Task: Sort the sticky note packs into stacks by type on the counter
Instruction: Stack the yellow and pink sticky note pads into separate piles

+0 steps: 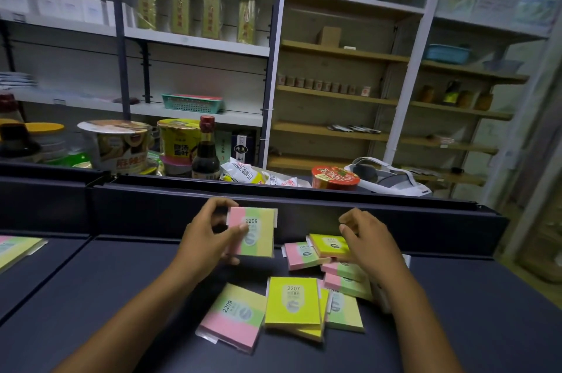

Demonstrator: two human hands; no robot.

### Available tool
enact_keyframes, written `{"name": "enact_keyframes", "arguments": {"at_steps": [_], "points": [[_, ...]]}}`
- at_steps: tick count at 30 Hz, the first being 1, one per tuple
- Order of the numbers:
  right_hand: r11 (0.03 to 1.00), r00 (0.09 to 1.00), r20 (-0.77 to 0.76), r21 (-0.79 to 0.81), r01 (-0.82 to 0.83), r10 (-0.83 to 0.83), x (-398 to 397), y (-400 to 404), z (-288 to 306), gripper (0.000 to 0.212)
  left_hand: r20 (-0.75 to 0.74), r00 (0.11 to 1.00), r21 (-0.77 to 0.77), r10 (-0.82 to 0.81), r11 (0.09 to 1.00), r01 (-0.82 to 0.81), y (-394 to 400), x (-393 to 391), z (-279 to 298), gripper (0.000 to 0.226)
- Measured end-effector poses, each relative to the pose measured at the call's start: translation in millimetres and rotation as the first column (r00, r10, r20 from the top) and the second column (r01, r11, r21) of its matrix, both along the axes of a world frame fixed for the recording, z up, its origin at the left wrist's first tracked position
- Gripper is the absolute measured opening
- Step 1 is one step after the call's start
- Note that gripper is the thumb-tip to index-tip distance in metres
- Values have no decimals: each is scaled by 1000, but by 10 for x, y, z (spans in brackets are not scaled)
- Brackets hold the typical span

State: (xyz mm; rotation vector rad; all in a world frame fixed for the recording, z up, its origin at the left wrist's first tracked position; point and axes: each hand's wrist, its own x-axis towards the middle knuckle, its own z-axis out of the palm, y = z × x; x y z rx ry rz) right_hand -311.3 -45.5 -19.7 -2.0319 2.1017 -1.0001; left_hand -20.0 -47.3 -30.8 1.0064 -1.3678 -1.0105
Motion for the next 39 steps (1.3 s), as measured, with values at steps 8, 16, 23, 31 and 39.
{"name": "enact_keyframes", "arguments": {"at_steps": [8,16,23,31,39], "points": [[967,971,-223,217,137,-87,-25,35,-52,52,-79,997,-5,-27,1000,27,27,-27,25,43],[943,955,-284,285,172,-89,71,32,-57,71,-78,996,-17,-43,999,42,13,-33,19,45],[961,988,28,238,139,-150,160,50,-10,69,-91,995,-11,-30,999,30,-1,-15,12,46],[999,906,423,25,-24,11,303,135,51,46,-102,995,-33,-14,999,11,108,-7,84,51],[973,653,722,-138,-186,228,673,448,97,53,-92,996,-62,19,998,-25,369,108,41,61]]}}
